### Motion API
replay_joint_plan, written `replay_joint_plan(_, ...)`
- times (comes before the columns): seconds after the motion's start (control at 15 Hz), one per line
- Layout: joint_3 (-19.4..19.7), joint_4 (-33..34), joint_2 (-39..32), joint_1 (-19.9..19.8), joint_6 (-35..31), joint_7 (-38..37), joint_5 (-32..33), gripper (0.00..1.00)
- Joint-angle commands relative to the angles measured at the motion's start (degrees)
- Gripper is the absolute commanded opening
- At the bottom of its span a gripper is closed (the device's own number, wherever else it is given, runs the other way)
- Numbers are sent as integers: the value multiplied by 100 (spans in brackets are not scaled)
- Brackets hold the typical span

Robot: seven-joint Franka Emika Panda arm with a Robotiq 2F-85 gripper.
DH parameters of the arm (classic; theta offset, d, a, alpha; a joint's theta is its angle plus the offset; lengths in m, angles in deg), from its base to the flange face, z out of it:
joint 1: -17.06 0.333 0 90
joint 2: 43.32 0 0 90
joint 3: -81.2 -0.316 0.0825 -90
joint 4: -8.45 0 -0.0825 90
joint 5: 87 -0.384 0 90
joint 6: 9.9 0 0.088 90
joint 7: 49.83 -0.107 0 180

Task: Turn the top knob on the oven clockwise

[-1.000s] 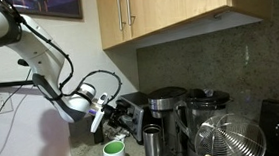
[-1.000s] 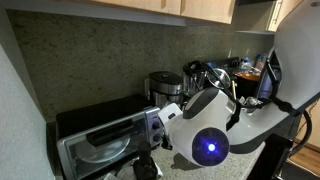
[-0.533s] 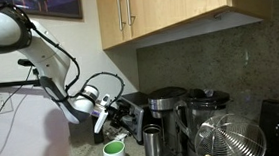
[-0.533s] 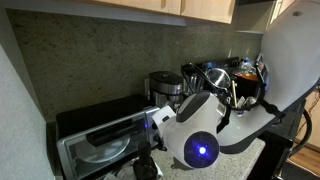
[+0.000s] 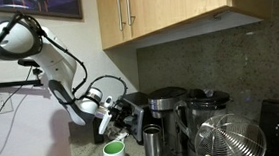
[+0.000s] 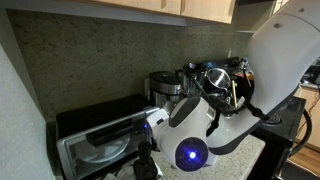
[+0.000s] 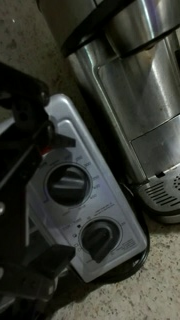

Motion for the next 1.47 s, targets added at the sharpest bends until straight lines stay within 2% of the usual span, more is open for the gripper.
replay_joint_plan(0.0, -10, 153, -124, 18, 264, -223, 185, 66)
replay_joint_plan(0.53, -85, 123, -63, 19, 367, -73, 53, 8)
replay_joint_plan(0.6, -90, 126, -46, 16, 386, -52, 28, 6)
replay_joint_plan(0.73, -105, 116, -30, 16, 396, 18, -63, 9)
replay_joint_plan(0.93, -116, 128, -20, -12, 324, 119, -219, 9)
replay_joint_plan(1.4, -72, 30, 117, -281, -452, -84, -757, 9)
